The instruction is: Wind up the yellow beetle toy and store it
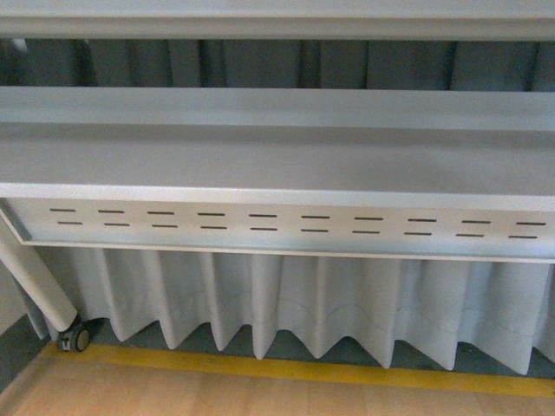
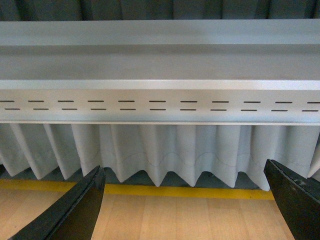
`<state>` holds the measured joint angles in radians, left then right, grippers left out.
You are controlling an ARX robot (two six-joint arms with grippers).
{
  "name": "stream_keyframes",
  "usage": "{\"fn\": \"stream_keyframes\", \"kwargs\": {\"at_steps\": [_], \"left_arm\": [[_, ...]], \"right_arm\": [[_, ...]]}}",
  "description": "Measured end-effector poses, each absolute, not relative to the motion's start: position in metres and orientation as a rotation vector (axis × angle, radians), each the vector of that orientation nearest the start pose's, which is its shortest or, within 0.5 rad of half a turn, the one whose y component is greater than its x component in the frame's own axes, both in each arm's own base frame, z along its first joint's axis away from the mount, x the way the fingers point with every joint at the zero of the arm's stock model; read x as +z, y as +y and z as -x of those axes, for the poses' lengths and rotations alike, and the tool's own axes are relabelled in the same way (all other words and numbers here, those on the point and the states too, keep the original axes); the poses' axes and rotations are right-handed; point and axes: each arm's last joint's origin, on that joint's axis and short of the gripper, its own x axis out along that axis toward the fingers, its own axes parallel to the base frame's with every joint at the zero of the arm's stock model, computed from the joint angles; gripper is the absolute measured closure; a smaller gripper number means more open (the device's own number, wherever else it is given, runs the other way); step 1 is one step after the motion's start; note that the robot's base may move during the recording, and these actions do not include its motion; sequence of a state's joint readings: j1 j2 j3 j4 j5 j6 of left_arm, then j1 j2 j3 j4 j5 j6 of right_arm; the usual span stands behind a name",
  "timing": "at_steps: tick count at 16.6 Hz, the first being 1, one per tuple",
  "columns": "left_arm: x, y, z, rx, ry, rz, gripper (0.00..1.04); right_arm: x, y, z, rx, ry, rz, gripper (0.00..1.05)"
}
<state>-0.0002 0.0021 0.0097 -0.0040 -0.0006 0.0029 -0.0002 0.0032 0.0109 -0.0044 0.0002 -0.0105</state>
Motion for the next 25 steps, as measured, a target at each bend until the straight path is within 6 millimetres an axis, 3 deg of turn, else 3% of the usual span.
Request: {"fn": "stream_keyframes", "kwargs": {"at_steps": [25], "left_arm": [[0.1661, 0.0001, -0.0973, 0.002, -0.002, -0.002, 0.07]], "right_arm": [[0.1665, 0.0, -0.0972, -0.001, -0.003, 0.01, 0.07]]}}
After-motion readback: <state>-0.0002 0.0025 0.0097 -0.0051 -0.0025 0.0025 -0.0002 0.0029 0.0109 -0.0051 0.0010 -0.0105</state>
